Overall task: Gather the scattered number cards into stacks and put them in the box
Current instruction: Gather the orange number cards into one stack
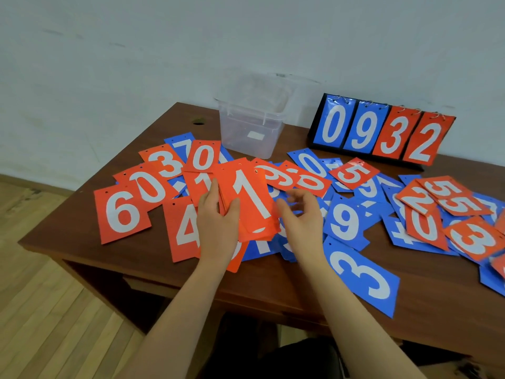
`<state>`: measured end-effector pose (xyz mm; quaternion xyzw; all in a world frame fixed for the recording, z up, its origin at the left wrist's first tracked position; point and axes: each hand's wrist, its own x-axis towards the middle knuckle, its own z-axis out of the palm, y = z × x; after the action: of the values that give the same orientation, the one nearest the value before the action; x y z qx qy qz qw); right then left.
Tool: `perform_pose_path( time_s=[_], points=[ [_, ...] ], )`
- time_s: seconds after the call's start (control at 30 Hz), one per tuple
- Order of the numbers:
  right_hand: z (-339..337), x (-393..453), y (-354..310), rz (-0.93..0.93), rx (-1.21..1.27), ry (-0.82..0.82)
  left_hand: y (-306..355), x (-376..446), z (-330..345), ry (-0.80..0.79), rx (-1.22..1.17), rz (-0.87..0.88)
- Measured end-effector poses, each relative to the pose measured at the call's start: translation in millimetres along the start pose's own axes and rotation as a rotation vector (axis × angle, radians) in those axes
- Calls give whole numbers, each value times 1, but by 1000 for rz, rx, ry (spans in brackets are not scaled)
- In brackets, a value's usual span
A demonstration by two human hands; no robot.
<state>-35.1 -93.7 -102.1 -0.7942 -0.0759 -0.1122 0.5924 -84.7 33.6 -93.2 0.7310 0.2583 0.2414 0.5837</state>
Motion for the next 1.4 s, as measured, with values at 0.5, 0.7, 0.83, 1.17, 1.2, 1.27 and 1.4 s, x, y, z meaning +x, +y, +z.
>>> perform_pose_path(
  time_s=[0.5,0.7,0.83,1.17,1.2,1.27,1.4],
  points=[
    [40,132,50,142,-776,-270,-15,68,9,58,95,34],
    [29,120,42,54,-557,-118,-15,68,10,59,93,92],
    [13,94,23,-62,-341,-8,-12,62,9,62,106,100],
    [13,40,-11,20,162,116,1,39,17,23,77,102],
    [15,37,-10,29,147,101,3,37,18,14,73,107],
    [18,34,-9,55,123,66,7,34,22,-6,64,113],
    [16,35,-1,46,21,-4,13,30,35,-52,-13,121]
  ],
)
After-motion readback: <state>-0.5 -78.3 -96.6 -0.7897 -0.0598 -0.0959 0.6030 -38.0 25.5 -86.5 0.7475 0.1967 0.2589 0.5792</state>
